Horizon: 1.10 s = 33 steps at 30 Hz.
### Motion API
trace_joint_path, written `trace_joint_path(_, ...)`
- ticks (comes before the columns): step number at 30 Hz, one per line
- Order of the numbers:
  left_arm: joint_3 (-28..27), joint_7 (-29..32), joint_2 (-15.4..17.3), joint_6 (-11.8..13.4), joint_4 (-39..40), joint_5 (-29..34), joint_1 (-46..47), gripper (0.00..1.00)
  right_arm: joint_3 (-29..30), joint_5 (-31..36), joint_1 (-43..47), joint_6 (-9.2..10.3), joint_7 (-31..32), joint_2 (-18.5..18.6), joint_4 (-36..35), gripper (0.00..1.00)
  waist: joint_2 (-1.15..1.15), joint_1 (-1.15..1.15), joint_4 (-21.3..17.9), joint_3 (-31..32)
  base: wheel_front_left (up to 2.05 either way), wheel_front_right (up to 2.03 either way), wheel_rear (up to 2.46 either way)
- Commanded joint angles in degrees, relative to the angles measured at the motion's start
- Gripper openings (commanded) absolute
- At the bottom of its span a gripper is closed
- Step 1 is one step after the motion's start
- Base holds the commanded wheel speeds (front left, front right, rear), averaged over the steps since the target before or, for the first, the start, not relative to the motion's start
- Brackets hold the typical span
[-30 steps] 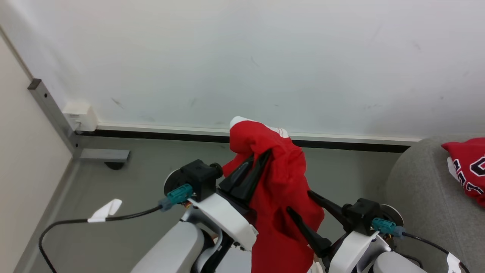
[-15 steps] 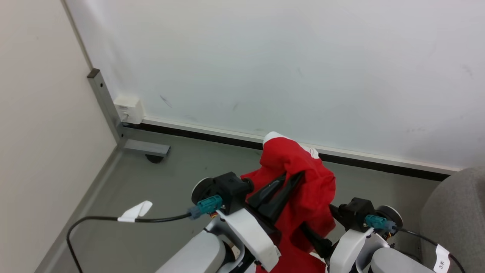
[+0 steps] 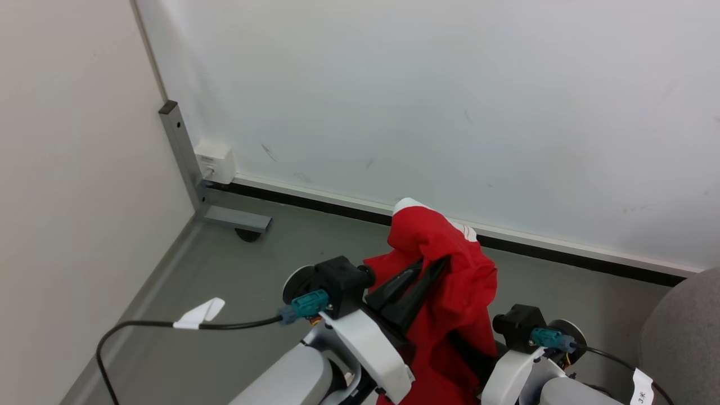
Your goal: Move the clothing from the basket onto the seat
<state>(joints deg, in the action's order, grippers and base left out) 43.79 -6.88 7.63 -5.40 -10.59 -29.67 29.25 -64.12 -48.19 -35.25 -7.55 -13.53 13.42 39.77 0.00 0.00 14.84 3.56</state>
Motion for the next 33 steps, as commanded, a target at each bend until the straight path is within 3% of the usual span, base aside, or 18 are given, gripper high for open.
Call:
trace_joint_path(1, -0.23, -0.06, 0.28, 0.24, 0.22, -0.20, -0.35, 0.00, -0.29, -0.64, -0.67, 0.13, -0.35, 0.24, 0.22, 0.00, 0.00, 0.00, -0.23, -0.07, 0.00, 0.00, 0.00)
trace_joint_path(12, -0.86, -1.15, 1.45, 1.18, -0.55, -1.33, -2.05, 0.00, 3.72, -5.58, 0.16, 0.13, -1.66, 0.87, -4.05, 0.00, 0.00, 0.00, -4.67, -1.22, 0.00, 0.00, 0.00)
trace_joint_path(13, -0.87, -1.21, 1.45, 1.19, -0.42, -1.54, -2.22, 0.04, 4.52, -5.99, 0.18, 0.13, -1.68, 0.99, -4.58, 0.00, 0.00, 0.00, -5.31, -1.38, 0.00, 0.00, 0.00)
trace_joint_path(15, -0.83, -1.25, 1.59, 1.42, -0.24, -1.50, -2.34, 0.60, 7.37, -7.32, 0.55, 0.13, -1.70, 1.06, -6.22, 0.00, 0.00, 0.00, -6.58, -1.67, 0.00, 0.00, 0.00)
trace_joint_path(16, -0.81, -1.37, 1.55, 1.45, -0.08, -1.67, -2.49, 1.00, 9.23, -7.80, 0.90, 0.13, -1.71, 1.23, -7.04, 0.00, 0.00, 0.00, -7.27, -1.79, 0.00, 0.00, 0.00)
trace_joint_path(27, 1.22, -3.57, 1.37, 1.21, 0.56, -0.42, -3.78, 1.00, 28.83, -9.23, 6.60, 0.13, -1.68, 6.70, -16.66, 0.00, 0.00, 0.00, -17.43, -3.51, 0.00, 0.00, 0.00)
trace_joint_path(33, 2.04, -5.09, 1.90, 1.49, 0.86, 1.52, -2.99, 1.00, 36.16, -7.49, 9.89, 0.13, -1.69, 8.67, -19.72, 0.00, 0.00, 0.00, -24.70, -5.01, 0.00, 0.00, 0.00)
